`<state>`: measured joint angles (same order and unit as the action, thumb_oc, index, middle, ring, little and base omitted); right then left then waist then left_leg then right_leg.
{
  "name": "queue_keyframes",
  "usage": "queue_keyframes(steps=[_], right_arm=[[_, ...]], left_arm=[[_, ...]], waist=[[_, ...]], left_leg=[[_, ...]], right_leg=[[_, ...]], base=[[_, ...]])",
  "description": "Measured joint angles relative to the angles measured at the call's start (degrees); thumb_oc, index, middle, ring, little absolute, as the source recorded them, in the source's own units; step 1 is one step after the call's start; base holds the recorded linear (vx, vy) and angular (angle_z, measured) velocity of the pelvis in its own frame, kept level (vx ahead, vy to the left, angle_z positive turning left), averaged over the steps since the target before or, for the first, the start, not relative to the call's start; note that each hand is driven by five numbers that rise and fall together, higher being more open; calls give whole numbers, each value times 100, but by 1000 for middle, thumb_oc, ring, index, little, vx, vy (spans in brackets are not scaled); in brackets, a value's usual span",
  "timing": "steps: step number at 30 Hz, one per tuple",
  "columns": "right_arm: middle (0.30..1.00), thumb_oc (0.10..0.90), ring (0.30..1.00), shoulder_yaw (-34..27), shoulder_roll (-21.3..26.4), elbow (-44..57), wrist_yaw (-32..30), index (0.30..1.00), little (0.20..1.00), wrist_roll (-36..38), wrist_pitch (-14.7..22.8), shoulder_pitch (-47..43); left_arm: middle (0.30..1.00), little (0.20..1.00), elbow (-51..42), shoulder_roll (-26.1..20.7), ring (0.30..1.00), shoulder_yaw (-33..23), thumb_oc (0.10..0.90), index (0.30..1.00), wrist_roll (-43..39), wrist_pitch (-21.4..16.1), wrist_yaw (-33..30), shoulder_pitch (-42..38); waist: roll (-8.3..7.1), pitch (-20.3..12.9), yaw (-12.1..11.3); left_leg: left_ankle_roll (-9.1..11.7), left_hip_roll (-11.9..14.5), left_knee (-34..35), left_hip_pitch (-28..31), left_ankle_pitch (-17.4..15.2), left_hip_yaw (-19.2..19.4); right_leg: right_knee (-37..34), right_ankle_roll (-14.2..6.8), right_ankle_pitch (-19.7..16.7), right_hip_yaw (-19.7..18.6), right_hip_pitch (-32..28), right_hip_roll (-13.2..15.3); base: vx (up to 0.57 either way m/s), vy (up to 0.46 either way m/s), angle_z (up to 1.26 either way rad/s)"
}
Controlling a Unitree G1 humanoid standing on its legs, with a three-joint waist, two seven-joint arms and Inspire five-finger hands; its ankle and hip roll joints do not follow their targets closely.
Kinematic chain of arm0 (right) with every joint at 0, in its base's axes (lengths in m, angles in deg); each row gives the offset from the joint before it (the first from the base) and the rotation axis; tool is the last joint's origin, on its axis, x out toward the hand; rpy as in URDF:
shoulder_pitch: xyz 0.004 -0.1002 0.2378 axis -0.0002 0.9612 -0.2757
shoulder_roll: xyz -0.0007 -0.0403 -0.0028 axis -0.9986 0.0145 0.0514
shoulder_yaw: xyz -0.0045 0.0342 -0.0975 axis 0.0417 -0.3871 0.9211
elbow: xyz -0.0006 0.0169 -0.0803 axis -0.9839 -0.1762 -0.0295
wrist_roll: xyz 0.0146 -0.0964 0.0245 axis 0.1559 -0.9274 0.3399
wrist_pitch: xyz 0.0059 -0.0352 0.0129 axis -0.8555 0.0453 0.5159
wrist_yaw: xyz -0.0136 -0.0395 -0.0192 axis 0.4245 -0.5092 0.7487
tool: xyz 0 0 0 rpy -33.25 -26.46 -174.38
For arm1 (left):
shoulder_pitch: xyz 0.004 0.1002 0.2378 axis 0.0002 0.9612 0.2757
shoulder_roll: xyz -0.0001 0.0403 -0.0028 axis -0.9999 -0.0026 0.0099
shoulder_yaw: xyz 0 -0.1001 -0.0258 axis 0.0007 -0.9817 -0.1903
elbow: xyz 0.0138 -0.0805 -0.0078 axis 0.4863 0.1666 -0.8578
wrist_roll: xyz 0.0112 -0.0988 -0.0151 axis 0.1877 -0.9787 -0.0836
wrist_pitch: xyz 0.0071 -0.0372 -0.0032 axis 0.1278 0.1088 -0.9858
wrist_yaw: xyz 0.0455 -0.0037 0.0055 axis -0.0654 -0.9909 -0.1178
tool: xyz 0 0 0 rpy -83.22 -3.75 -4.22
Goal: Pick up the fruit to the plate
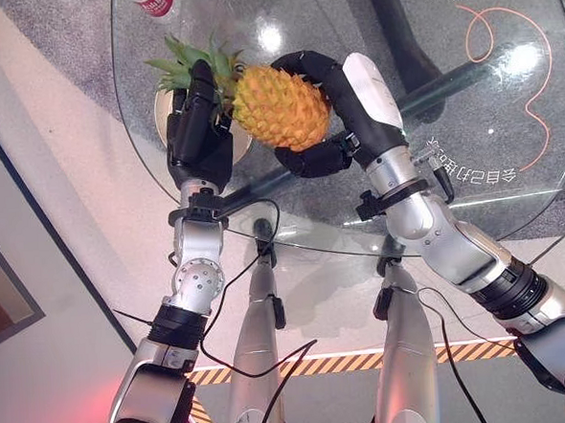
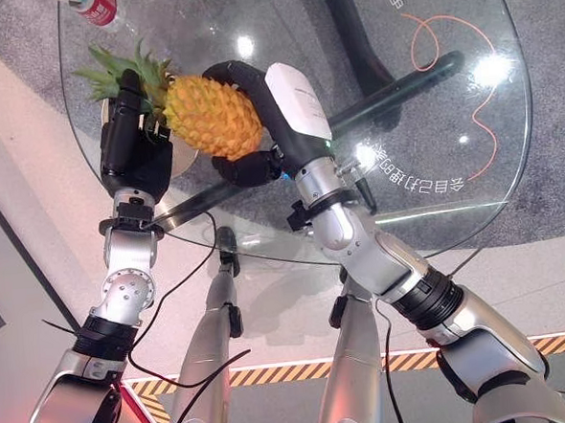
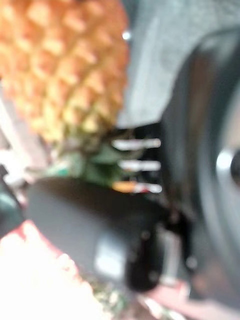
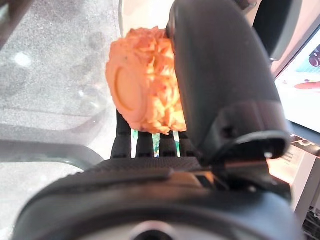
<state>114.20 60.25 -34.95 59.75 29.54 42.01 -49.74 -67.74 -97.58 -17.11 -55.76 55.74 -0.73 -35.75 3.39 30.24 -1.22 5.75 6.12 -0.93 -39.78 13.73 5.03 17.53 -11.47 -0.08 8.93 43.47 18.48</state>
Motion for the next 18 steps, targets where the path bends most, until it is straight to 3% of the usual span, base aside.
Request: queue_keyframes(steps=[4, 5, 7, 18], right_arm=[[300, 100, 300, 7, 4, 0, 1, 300, 200, 0, 0, 0], [582, 429, 582, 6, 14, 0, 1, 582, 529, 0, 0, 0], [900, 800, 900, 8, 57, 0, 6, 900, 900, 3, 10, 0], [900, 800, 900, 149, 37, 3, -30, 900, 900, 129, 85, 12]], left_arm=[[300, 200, 11, 0, 300, -3, 100, 300, 0, -4, 0, -1], [300, 200, 11, -4, 300, -2, 100, 300, 0, -6, 0, 0], [300, 200, 21, -25, 300, 2, 100, 300, 0, 1, 0, 0], [300, 200, 82, 0, 300, 4, 100, 300, 1, -170, 0, -90]], waist=[[0, 0, 3], [0, 0, 5], [0, 0, 6], [0, 0, 27]], left_leg=[[0, -2, 5, 0, 0, 1], [0, -3, 7, 0, 0, 1], [-1, -2, 11, 0, -1, 0], [-2, -5, 25, 5, -1, 1]], right_leg=[[-23, -11, -7, 2, -6, -1], [-32, -14, -8, 3, -11, -1], [-75, -30, -25, 12, -33, -6], [-95, -37, -32, 14, -39, -5]], base=[[0, 0, 0], [0, 0, 0], [0, 0, 0], [0, 0, 0]])
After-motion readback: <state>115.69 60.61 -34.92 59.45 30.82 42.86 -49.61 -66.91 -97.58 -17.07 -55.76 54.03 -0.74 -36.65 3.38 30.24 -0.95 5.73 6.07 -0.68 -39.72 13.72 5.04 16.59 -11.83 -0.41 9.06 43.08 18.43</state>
